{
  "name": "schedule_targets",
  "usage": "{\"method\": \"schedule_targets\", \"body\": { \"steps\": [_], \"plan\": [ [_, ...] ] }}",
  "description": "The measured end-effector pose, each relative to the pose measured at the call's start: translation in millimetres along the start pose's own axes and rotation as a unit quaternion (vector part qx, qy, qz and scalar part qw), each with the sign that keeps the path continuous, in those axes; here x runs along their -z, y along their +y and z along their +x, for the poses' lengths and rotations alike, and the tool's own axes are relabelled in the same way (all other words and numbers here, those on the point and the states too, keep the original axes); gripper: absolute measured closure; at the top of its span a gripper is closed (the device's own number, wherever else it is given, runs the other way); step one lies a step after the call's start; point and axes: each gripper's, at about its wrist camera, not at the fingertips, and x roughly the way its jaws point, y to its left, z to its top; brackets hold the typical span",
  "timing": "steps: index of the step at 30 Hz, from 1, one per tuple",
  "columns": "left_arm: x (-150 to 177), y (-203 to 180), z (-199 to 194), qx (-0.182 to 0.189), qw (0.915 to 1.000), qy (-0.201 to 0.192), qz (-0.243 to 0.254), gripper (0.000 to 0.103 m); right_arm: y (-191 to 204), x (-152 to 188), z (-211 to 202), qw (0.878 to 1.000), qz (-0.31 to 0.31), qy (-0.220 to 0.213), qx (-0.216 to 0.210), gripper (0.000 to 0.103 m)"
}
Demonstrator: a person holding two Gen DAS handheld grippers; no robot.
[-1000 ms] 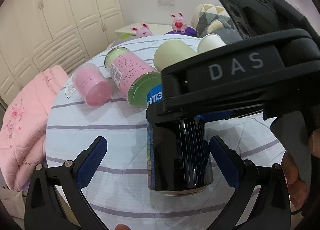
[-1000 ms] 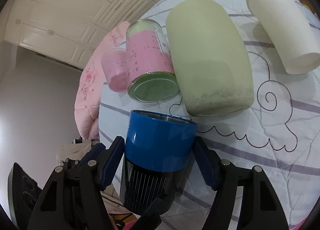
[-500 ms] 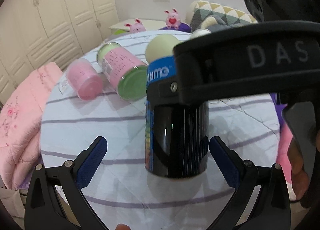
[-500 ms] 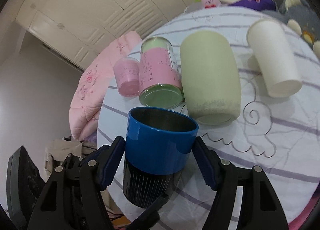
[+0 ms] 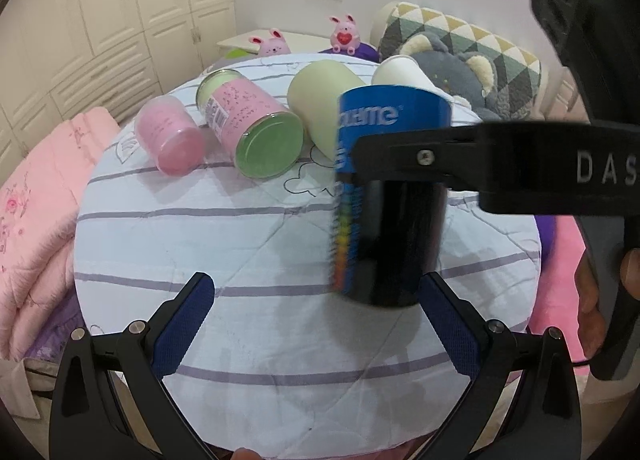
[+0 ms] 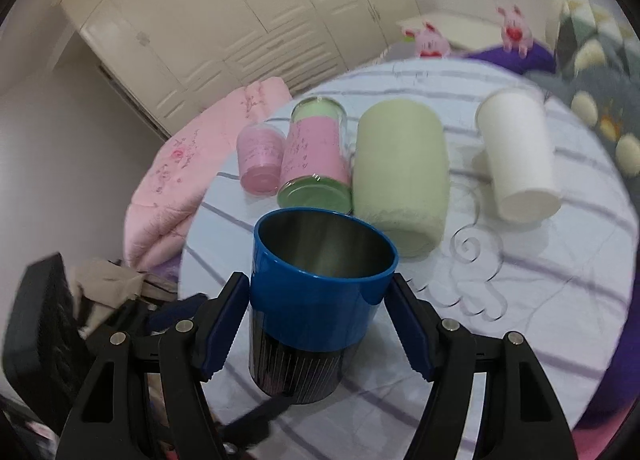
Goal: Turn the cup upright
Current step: 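Rotate the held cup with the right gripper until its opening faces up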
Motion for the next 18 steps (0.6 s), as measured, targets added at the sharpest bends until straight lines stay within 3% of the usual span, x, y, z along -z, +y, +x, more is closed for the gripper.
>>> {"method": "schedule_targets", "body": {
  "steps": [6,18],
  "plan": [
    [0.0,2.7,-1.9,-0.004,0.9998,-0.002,-0.019,0.000,0.7,-1.7,-6.6,0.997,-0.045,-0.036,0.048,0.032],
    [-4.6,9.4,10.3,-0.020,0.9981,0.008,-0.057,0.000,0.6,4.2,-13.0,0.986,-0.106,-0.097,0.088,0.032]
  ]
}}
